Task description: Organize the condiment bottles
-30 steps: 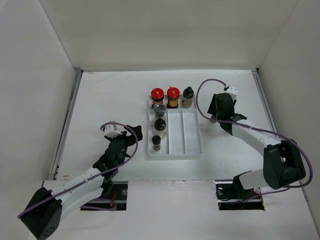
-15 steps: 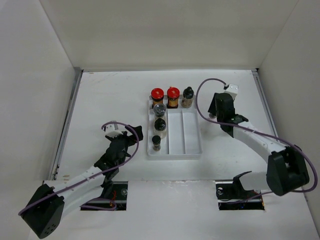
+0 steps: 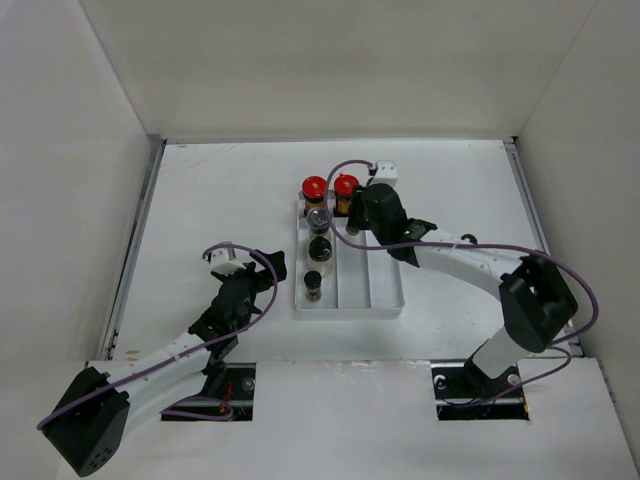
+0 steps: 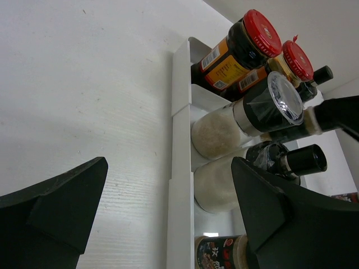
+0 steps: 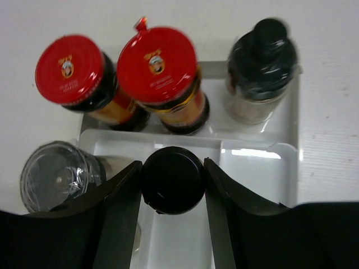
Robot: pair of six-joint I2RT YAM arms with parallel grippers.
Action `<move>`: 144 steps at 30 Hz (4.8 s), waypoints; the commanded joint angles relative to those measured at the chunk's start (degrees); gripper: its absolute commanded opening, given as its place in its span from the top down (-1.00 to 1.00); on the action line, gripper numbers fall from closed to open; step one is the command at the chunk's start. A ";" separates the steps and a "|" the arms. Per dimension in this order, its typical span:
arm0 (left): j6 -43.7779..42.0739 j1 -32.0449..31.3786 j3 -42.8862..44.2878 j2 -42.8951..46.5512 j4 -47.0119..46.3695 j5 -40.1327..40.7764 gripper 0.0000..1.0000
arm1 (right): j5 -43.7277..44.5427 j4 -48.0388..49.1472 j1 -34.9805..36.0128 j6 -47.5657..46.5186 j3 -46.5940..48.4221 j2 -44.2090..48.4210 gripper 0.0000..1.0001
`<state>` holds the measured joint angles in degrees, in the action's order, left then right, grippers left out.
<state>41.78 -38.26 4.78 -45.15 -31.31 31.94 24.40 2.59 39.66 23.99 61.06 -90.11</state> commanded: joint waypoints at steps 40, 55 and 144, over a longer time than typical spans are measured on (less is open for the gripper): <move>1.11 0.51 -0.65 -0.38 -3.32 -0.83 -0.90 | 15.67 -5.73 -16.92 7.65 -27.38 37.61 0.18; 0.94 0.51 -0.64 -0.65 -4.02 -1.09 -0.90 | 9.71 -5.24 -29.15 2.73 -25.46 26.66 -0.58; 4.45 8.42 15.78 -4.60 26.72 0.84 -1.00 | 10.14 16.91 -18.08 14.68 -33.98 26.82 -1.00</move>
<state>45.06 -31.03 16.60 -49.36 -10.48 32.21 34.50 12.78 22.15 35.99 27.46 -63.88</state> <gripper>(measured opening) 0.997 0.999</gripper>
